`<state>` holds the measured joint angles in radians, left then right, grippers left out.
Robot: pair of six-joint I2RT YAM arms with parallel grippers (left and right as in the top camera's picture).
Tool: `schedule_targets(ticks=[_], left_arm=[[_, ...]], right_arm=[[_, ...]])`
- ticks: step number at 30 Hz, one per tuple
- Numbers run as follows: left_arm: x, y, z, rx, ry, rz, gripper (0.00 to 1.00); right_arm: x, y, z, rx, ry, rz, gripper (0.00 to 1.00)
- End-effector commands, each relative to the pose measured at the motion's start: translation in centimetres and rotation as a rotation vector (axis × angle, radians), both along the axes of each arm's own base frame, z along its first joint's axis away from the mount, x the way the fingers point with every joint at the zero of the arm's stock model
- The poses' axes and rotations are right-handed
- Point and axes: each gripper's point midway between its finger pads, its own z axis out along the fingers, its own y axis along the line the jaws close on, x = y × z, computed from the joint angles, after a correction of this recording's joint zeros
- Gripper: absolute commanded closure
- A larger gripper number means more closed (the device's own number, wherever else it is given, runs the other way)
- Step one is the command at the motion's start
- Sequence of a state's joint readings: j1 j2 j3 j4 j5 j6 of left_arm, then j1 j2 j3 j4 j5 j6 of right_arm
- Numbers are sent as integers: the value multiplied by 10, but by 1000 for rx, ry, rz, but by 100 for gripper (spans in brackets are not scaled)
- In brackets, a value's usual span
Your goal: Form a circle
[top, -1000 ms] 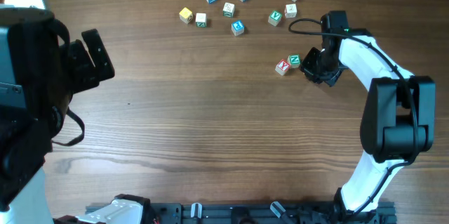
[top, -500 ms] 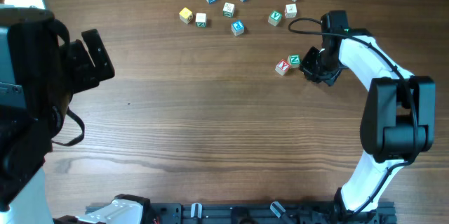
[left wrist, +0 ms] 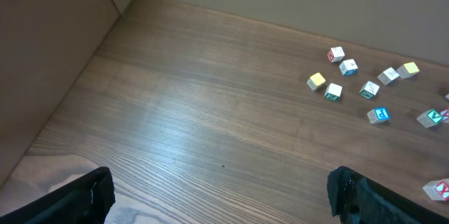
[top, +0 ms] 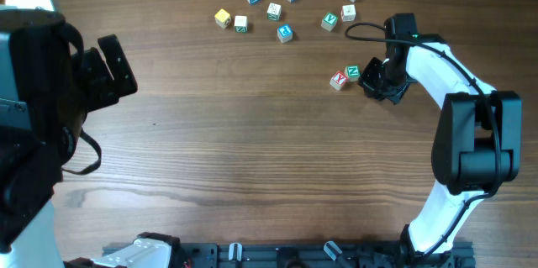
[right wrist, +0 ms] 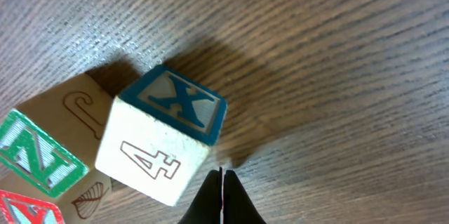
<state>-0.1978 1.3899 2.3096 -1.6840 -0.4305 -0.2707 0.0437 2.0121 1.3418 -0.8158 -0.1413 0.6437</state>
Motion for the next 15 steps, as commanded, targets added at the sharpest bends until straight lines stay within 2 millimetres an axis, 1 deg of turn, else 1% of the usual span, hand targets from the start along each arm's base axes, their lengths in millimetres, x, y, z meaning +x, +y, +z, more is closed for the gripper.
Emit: schedule_targets(ticks=[1, 3, 6, 9, 12, 15], left_arm=[[0, 4, 1, 12, -1, 15, 0], [0, 4, 1, 12, -1, 15, 1], [0, 4, 1, 12, -1, 15, 0], [0, 4, 1, 12, -1, 15, 0], [0, 4, 1, 12, -1, 15, 0], [0, 4, 1, 12, -1, 15, 0]], right_arm=[[-9, -15, -2, -74, 32, 5, 95], [-12, -24, -2, -129, 43, 1, 96], [-11, -41, -2, -222, 38, -17, 96], [-8, -59, 0, -300, 24, -79, 96], [3, -65, 1, -293, -18, -104, 96], [19, -71, 3, -289, -83, -128, 96]])
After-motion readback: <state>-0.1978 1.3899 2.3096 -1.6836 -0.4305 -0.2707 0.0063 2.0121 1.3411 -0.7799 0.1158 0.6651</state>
